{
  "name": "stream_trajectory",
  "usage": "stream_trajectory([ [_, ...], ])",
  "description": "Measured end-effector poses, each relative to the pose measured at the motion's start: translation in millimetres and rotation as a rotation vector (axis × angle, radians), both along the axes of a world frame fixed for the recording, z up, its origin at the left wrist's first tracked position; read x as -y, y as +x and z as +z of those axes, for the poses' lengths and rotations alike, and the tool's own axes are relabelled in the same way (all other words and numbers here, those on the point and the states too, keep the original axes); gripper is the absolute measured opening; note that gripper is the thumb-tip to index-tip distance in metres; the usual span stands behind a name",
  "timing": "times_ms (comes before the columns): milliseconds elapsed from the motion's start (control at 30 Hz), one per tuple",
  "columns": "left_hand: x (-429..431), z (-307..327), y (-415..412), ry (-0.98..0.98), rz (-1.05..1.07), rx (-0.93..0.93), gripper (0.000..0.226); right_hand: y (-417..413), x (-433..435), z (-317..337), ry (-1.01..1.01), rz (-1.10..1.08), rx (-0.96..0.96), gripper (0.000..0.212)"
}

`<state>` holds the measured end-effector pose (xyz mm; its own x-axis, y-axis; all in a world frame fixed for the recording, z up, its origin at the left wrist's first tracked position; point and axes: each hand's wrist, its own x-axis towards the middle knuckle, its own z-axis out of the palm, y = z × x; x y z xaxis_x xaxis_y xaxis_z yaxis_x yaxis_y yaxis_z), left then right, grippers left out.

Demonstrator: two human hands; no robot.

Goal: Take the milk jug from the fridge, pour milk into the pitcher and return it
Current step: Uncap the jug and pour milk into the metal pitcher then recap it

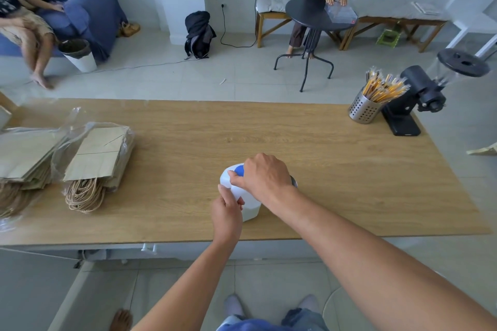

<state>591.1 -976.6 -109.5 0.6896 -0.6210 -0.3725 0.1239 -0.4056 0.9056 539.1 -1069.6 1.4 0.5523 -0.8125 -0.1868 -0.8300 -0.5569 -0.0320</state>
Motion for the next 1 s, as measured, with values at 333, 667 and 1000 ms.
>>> stream_trajectory([
  [333, 3.4, -2.5, 12.4, -0.007, -0.038, 0.005, 0.074, -9.2, 8.3, 13.8, 0.077, 0.207, -0.016, 0.058],
  [667, 16.1, 1.1, 24.5, -0.004, -0.045, 0.022, 0.065, -26.0, 39.6, 17.9, 0.231, 0.212, 0.204, 0.033],
  [1000, 35.9, 4.2, 24.1, -0.016, 0.025, 0.032, 0.056, -121.1, 118.5, -66.3, 0.344, -0.273, 0.281, 0.047],
])
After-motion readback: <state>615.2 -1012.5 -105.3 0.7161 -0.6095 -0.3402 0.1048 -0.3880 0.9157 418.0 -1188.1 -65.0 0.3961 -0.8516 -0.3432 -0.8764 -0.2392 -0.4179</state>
